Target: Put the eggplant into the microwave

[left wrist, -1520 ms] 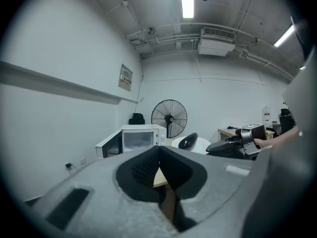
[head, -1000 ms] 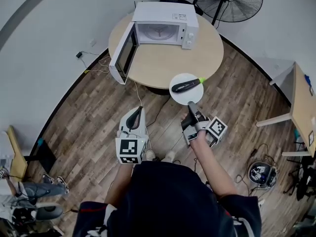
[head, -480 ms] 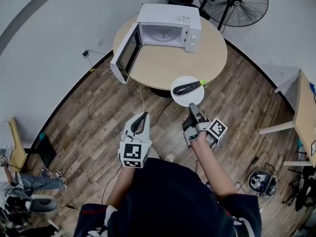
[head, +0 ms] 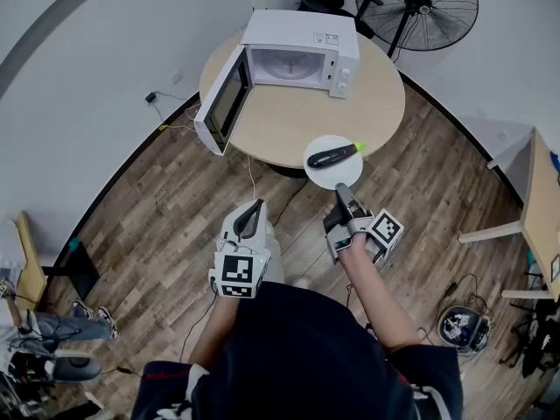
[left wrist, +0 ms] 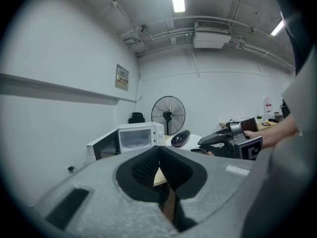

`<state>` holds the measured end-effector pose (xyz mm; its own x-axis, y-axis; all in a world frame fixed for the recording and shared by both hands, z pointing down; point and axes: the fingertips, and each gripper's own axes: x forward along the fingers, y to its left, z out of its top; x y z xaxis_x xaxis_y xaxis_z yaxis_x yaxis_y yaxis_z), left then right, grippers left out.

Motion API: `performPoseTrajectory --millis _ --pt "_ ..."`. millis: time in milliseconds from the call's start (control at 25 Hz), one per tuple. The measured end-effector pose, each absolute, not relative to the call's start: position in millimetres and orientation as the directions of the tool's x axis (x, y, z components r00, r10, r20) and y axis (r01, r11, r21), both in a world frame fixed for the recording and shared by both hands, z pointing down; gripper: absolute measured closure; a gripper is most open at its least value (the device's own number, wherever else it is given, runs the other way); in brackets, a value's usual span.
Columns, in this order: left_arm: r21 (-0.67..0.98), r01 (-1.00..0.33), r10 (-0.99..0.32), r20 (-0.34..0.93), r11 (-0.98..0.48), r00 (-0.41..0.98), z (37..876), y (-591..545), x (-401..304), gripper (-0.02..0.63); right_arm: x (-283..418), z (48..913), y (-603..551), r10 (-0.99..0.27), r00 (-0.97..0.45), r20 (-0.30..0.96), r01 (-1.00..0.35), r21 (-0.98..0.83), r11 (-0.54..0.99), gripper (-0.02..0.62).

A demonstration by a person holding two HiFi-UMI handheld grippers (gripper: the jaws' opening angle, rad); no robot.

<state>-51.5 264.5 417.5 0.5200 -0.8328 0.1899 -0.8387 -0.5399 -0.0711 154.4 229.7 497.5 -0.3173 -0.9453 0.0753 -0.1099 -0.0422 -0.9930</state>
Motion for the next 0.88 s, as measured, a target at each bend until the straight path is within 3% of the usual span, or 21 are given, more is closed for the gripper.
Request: performPoseTrajectory --millis 880 --pt "-0.060 -0.802 -0.795 0.197 -0.594 0.574 411 64 -55 0.589 140 498 47 -0.955 -0.280 0.097 -0.093 -0.993 -0.073 0.575"
